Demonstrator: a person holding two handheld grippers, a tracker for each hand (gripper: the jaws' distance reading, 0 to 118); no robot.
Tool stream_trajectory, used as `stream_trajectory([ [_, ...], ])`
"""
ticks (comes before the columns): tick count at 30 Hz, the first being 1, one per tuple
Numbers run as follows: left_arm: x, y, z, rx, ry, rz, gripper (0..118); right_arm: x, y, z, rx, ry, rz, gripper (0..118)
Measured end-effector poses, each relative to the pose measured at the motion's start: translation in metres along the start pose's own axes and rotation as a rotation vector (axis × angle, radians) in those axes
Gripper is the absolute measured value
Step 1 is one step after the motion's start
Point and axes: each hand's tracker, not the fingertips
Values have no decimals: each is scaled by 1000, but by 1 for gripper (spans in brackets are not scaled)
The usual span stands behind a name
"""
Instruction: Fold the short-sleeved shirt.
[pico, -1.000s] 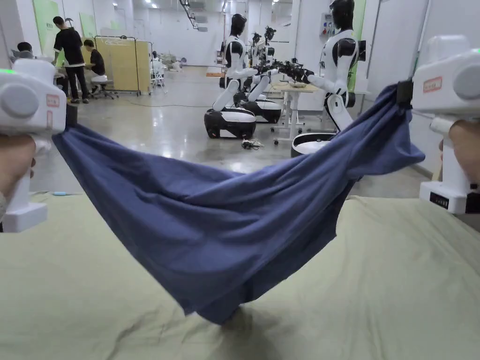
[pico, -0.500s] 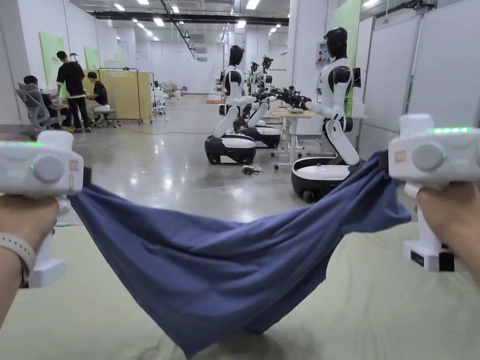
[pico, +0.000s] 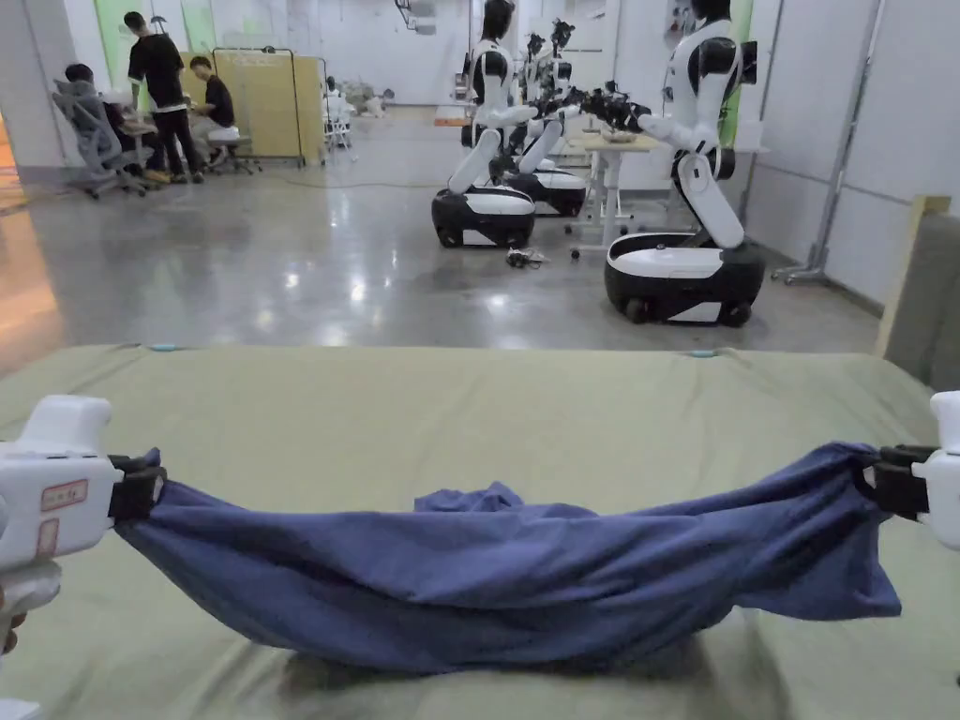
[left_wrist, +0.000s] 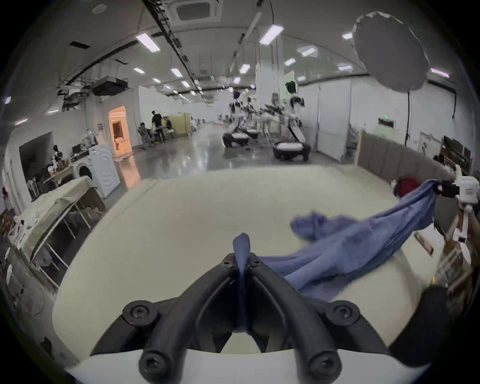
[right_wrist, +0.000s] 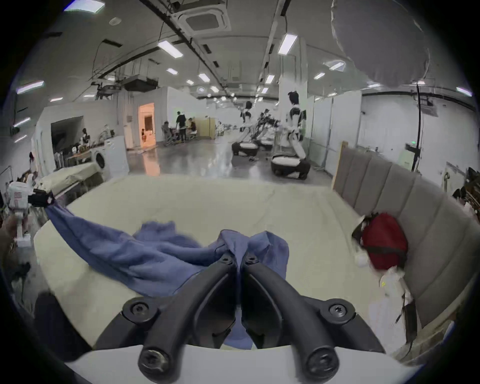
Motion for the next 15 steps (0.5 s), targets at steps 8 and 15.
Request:
stream_trajectory([
  [8,3,-146,-1,-241,-29,121,0,-18,-162,0,-264,-38,-112,6],
  [15,38,-129,42,-11,140,41,118,-33,-136,44,-43,-87,-159,94],
])
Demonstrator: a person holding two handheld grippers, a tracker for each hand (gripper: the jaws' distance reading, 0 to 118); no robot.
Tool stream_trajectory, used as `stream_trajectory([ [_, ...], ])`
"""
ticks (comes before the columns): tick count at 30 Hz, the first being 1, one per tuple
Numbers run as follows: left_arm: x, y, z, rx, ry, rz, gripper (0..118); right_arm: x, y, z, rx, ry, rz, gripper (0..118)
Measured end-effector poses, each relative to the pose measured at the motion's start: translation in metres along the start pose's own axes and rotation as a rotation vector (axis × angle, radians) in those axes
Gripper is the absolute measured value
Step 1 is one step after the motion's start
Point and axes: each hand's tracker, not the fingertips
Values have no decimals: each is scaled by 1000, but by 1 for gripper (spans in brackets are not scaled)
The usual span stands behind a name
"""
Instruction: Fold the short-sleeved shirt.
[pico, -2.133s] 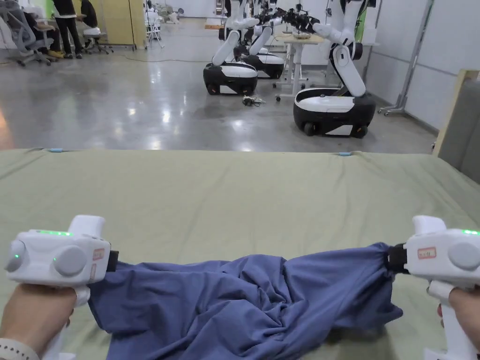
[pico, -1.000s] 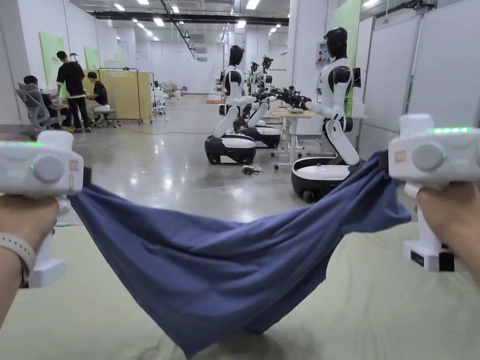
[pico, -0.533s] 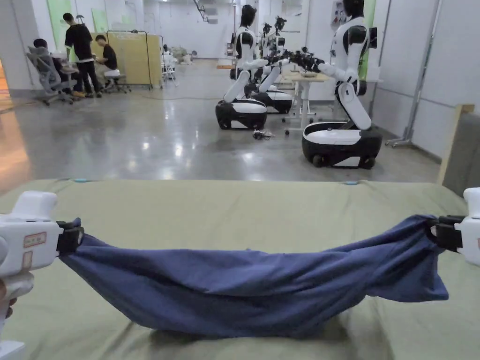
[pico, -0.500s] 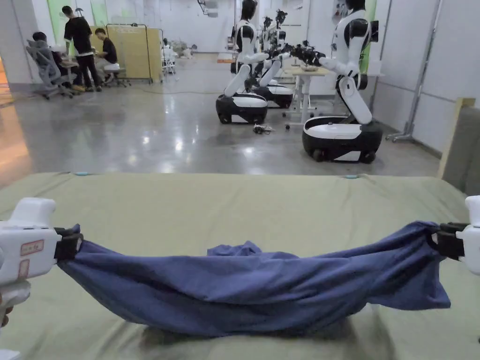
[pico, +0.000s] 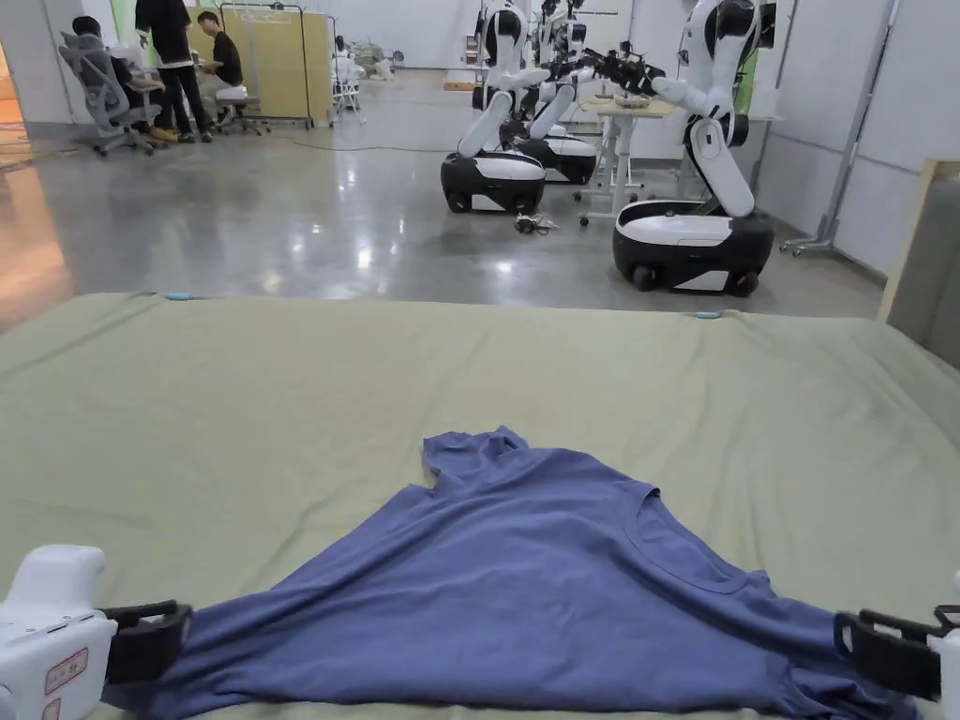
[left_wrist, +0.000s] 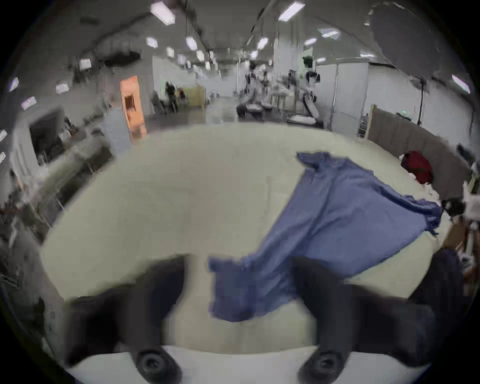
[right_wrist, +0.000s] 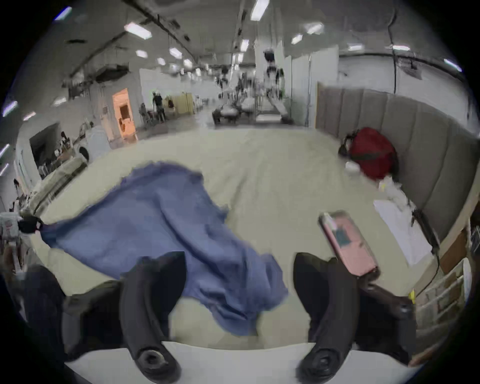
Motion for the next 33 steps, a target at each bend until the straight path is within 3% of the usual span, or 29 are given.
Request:
stream_trajectory([
  [2,23,20,37,228,-56,0,118,-23,29,27,162,64,-5,94],
  [5,57,44,60,294,-58,13,118,-74,63,65,306,145,19,94],
  [8,76,48,70,327,-55,28,115,-111,74,72,359,167,59,90],
  [9,79,48,69,329,-83,36,90,-120,74,69,372,189,73,61],
  [10,76,45,64,317,-94,42,38,-129,74,64,363,164,66,20],
  [11,78,46,60,287,-81,38,0,-136,76,60,358,152,68,3],
  [13,73,45,55,235,-105,-2,0,-140,76,49,304,234,54,2],
  [21,8,49,47,152,-30,28,2,-153,80,23,286,239,79,2],
  [22,-3,45,43,135,-32,28,17,-156,80,20,280,246,78,2],
  [23,-9,41,40,98,-30,34,49,-158,79,16,272,256,77,2],
  [24,-15,36,35,62,-25,41,106,-161,78,12,262,263,78,2],
  [25,-20,30,27,15,-23,44,118,-162,76,5,255,266,78,2],
  [33,-40,-23,-71,-211,-18,125,115,-178,67,-27,179,288,86,3],
])
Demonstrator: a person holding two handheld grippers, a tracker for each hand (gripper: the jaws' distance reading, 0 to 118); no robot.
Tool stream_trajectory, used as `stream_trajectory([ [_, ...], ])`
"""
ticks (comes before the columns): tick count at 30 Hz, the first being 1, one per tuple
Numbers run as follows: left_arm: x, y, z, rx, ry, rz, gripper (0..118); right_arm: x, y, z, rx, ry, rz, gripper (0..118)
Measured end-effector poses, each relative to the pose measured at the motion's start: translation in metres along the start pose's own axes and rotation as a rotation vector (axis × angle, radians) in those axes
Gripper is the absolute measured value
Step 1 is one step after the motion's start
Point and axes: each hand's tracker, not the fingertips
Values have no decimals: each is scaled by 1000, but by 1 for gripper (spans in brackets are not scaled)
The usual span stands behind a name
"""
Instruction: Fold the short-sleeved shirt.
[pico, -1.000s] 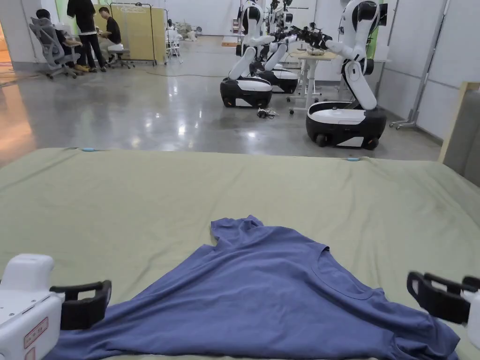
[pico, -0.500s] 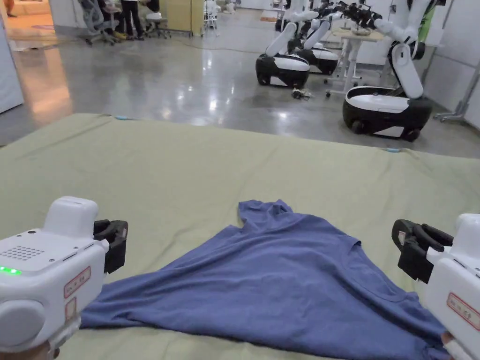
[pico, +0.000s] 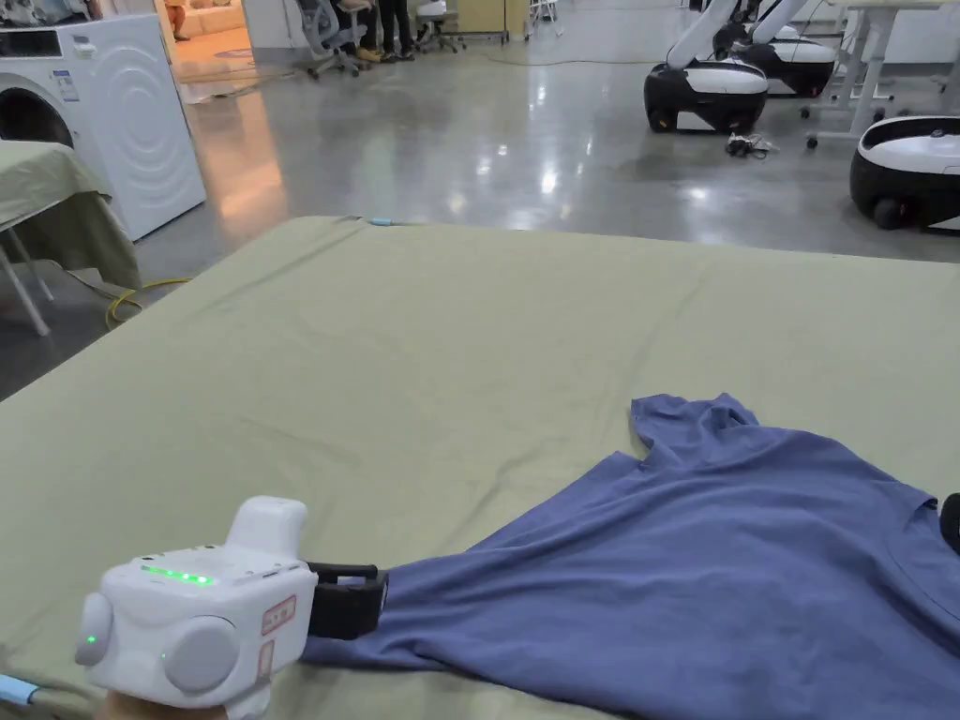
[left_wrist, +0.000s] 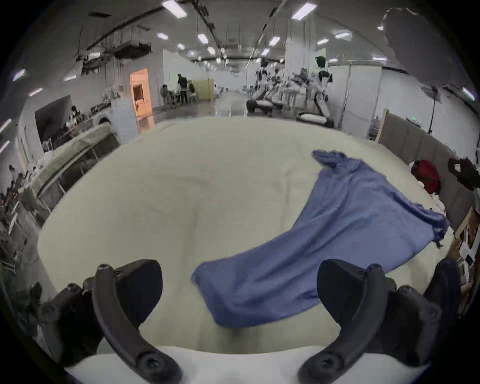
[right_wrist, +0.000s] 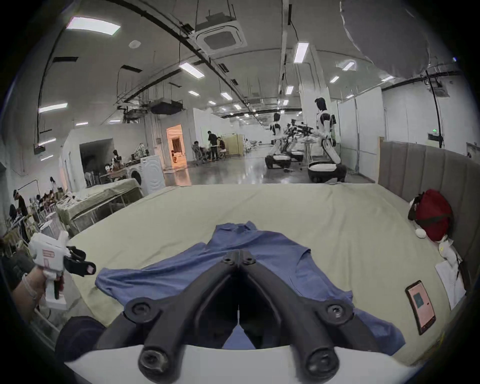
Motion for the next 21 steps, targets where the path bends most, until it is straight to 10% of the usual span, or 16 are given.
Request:
stream_trajectory([
  [7,-5,-13,-44,-92,16,64,81,16,3,-44,-99,-19,24,3],
  [8,1,-12,-33,-59,46,26,63,23,3,-55,-112,-28,37,3],
  [9,-3,-5,-28,-36,26,-4,0,31,6,-70,-140,-53,68,3],
  [16,40,15,11,21,-32,-51,0,92,33,-236,-370,-93,104,8],
  [19,39,21,14,26,-31,-52,0,108,32,-305,-498,-43,72,104],
  [21,34,21,9,19,-25,-46,0,106,25,-335,-522,-48,124,107],
])
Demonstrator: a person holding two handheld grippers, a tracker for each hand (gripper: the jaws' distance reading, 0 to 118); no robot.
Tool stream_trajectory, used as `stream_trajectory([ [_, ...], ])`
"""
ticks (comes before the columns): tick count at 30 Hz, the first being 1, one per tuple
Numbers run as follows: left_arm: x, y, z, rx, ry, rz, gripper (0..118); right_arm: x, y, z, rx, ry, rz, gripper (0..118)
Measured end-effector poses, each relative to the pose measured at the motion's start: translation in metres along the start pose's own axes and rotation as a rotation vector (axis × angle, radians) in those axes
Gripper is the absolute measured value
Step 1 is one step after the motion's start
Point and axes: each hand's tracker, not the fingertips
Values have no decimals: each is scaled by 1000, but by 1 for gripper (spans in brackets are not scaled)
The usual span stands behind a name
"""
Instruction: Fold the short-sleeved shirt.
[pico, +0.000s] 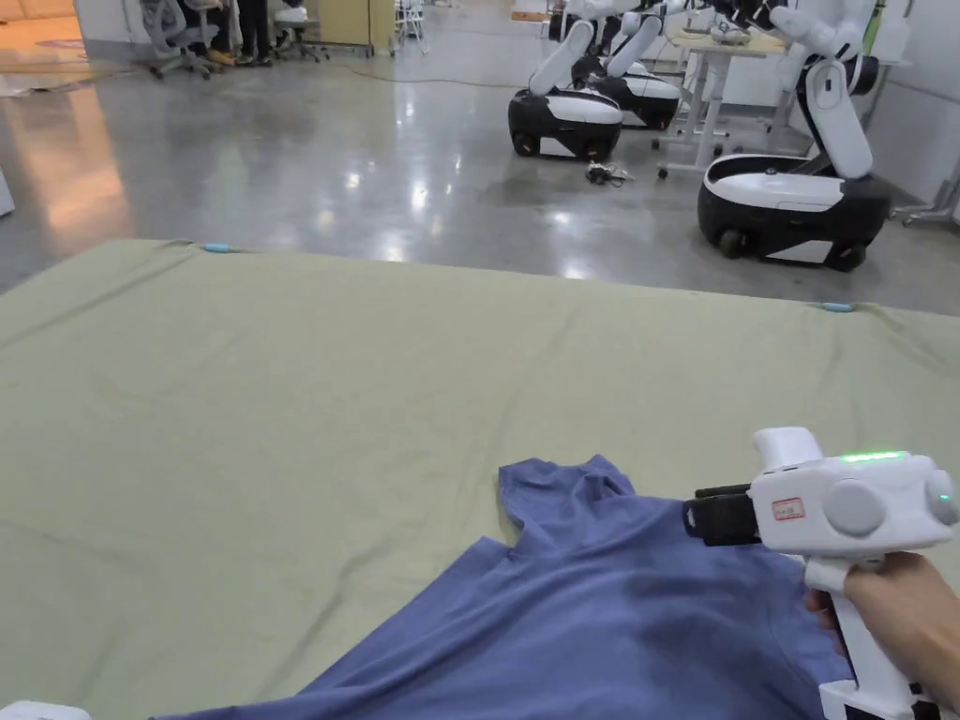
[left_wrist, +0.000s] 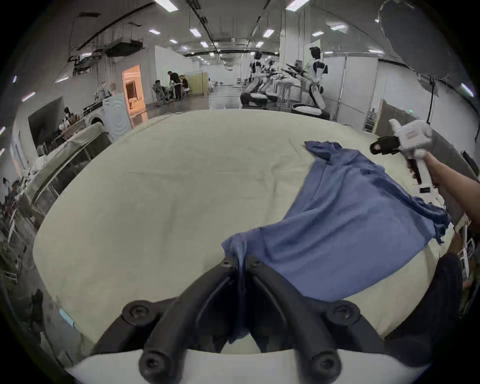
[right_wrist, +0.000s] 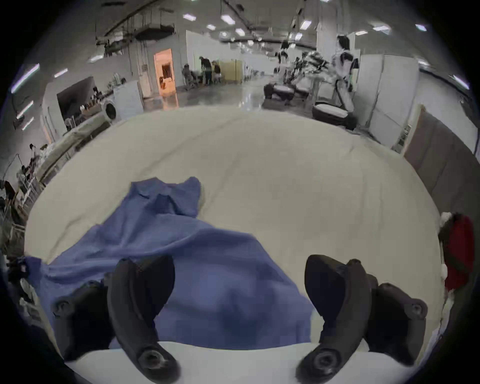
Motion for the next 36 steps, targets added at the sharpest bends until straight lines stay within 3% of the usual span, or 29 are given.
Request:
stream_trajectory([
  [5,-4,2,-9,-27,26,16,1,-21,2,-55,-134,-25,109,104],
  [6,-4,3,-11,-31,28,16,1,-22,-1,-60,-179,-24,69,90],
  [7,-5,5,-12,-34,31,14,0,-19,-3,-59,-152,40,-20,75],
  [8,-5,3,-14,-34,32,12,1,-19,-3,-50,-114,39,-28,45],
  [9,-7,4,-14,-33,34,17,1,-19,-5,-41,-88,65,-9,45],
  [10,-8,5,-15,-28,32,28,1,-15,-6,-28,-91,89,11,33],
  [11,-10,7,-16,-25,25,37,1,-12,-6,-17,-96,128,11,6],
  [15,-9,20,-14,-8,-25,55,1,-18,-16,52,26,89,23,6],
  [18,-4,36,1,33,-27,36,1,-21,-33,123,156,112,-33,6],
  [21,0,51,13,69,-45,36,1,-29,-52,180,233,73,-53,6],
  [28,7,77,24,106,-114,63,1,-20,-85,247,269,86,-114,6],
  [36,13,191,70,309,-145,38,1,13,13,361,485,18,-75,6],
])
